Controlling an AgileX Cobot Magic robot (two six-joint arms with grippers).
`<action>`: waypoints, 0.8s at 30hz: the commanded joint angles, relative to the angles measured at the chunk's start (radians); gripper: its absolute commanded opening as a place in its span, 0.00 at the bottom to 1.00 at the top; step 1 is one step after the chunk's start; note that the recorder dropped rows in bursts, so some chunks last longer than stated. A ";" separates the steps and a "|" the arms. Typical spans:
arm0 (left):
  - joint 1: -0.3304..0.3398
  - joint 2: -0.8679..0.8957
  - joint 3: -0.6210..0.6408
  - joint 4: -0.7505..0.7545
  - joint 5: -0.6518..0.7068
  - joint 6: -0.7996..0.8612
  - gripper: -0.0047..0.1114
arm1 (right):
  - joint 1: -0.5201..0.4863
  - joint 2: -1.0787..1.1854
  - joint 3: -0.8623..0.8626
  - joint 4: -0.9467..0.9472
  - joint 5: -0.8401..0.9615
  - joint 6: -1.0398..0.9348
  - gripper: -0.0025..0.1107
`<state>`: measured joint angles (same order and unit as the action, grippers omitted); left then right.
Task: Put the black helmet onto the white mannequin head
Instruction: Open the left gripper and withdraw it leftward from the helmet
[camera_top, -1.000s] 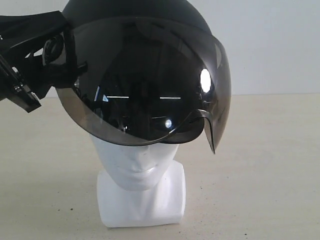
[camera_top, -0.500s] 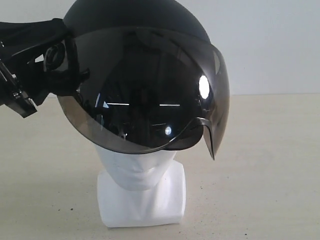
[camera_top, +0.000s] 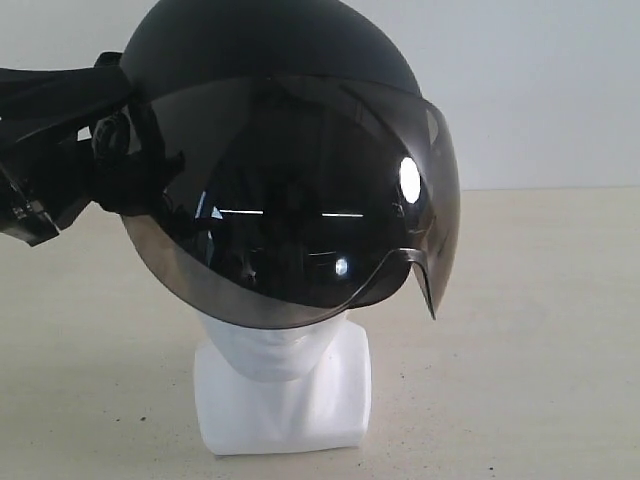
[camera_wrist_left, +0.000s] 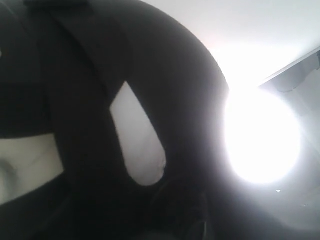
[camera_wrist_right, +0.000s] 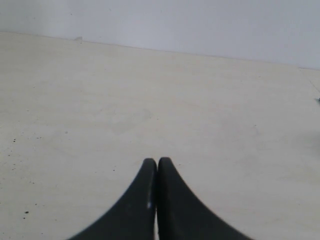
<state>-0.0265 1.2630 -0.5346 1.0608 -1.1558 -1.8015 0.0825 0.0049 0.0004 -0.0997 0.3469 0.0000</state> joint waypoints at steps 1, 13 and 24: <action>0.031 0.018 0.023 0.130 0.284 0.090 0.08 | -0.004 -0.005 0.000 -0.003 -0.007 0.000 0.02; 0.031 0.018 0.023 0.152 0.372 0.090 0.40 | -0.004 -0.005 0.000 -0.003 -0.007 0.000 0.02; 0.077 0.003 0.021 0.152 0.351 0.094 0.40 | -0.004 -0.005 0.000 -0.003 -0.007 0.000 0.02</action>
<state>0.0336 1.2775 -0.5178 1.1960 -0.8344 -1.7231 0.0825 0.0049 0.0004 -0.0997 0.3469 0.0000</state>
